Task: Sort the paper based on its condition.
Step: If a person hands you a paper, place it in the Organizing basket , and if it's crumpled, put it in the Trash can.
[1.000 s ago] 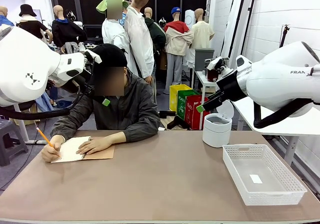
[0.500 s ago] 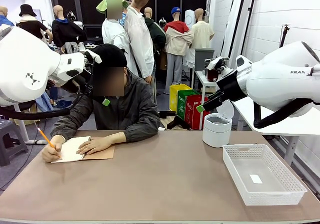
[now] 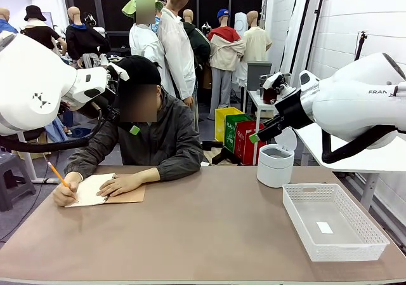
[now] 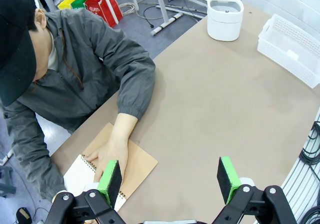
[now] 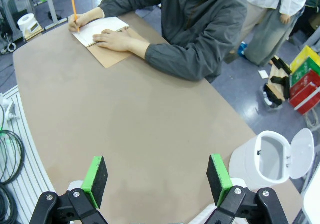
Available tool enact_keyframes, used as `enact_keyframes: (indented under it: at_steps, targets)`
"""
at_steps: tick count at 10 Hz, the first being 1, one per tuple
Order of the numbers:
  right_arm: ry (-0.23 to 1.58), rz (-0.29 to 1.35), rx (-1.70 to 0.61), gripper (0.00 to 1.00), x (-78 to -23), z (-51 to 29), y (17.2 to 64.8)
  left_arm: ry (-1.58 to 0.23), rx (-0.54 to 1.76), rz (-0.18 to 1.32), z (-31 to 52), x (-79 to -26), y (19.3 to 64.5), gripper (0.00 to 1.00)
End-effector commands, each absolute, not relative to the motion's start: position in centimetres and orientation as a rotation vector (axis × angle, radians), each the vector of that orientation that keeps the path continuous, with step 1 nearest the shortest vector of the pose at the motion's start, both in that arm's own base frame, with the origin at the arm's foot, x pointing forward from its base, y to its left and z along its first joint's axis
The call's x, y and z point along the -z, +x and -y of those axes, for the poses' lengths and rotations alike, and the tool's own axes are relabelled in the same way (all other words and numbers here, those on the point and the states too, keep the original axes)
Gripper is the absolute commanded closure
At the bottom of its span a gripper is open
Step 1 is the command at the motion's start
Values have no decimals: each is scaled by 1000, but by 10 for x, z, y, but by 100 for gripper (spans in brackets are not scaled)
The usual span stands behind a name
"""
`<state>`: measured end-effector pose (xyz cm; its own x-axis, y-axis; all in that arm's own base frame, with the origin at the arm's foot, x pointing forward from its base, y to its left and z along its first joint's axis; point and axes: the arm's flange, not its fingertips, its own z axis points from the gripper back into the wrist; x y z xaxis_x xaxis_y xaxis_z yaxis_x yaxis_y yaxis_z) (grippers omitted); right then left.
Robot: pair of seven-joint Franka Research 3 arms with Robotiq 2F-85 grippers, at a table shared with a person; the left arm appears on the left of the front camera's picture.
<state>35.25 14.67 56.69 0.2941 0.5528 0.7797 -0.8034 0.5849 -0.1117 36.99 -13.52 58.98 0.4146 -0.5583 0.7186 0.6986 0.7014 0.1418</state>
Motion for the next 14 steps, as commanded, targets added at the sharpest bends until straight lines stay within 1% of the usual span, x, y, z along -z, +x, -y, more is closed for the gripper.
enact_keyframes:
  at_steps: [1,14]
  targets:
    - [336,880,-927,0,-567,-147,352,-188,780,821,135,-590,370,0]
    - [336,880,-927,0,-567,-147,352,-188,780,821,135,-590,370,0]
